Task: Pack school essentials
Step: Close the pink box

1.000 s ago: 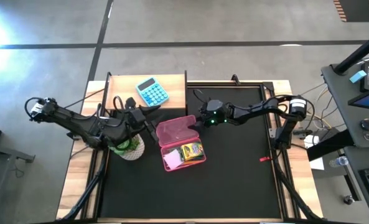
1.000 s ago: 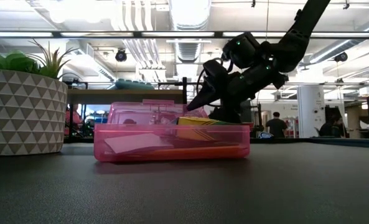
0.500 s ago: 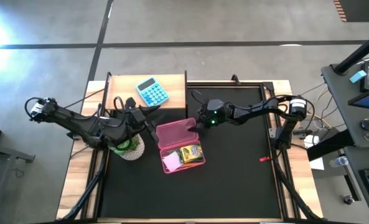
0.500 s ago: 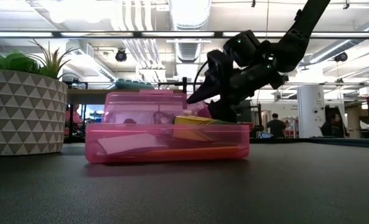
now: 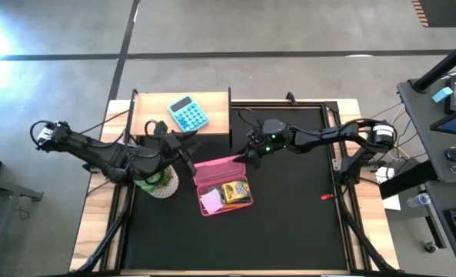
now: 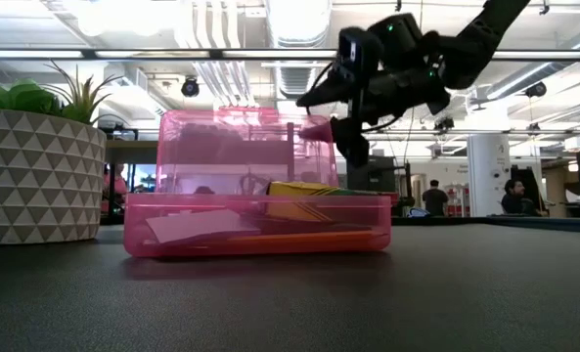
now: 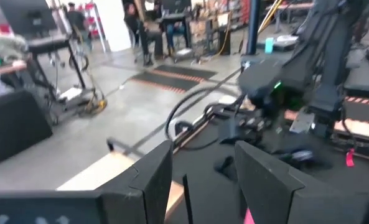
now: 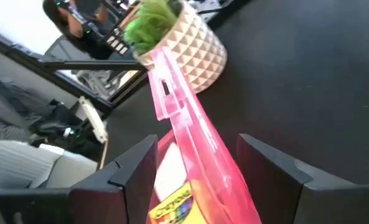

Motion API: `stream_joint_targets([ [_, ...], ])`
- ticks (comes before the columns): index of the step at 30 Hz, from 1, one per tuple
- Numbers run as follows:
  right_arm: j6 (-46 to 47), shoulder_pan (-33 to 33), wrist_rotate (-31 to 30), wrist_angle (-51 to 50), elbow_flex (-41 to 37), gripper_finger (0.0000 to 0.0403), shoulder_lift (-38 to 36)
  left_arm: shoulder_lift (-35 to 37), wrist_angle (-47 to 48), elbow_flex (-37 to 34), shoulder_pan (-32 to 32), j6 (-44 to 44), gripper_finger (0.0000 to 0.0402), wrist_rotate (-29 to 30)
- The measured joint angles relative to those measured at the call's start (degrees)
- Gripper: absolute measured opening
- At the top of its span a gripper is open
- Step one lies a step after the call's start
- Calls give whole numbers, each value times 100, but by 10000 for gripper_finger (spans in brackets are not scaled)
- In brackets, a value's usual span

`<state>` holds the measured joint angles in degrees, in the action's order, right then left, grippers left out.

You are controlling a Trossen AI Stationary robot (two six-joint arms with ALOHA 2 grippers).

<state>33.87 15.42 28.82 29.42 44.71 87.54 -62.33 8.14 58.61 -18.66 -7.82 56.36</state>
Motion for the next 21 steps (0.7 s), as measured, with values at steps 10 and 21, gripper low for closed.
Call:
stream_joint_targets([
  [10, 96, -660, 17, -197, 0, 209, -23, -22, 973, -114, 136, -1377, 157, -51],
  [21, 684, -1196, -5, -207, 0, 209, -21, -167, 1229, -581, 145, -2411, 157, -802],
])
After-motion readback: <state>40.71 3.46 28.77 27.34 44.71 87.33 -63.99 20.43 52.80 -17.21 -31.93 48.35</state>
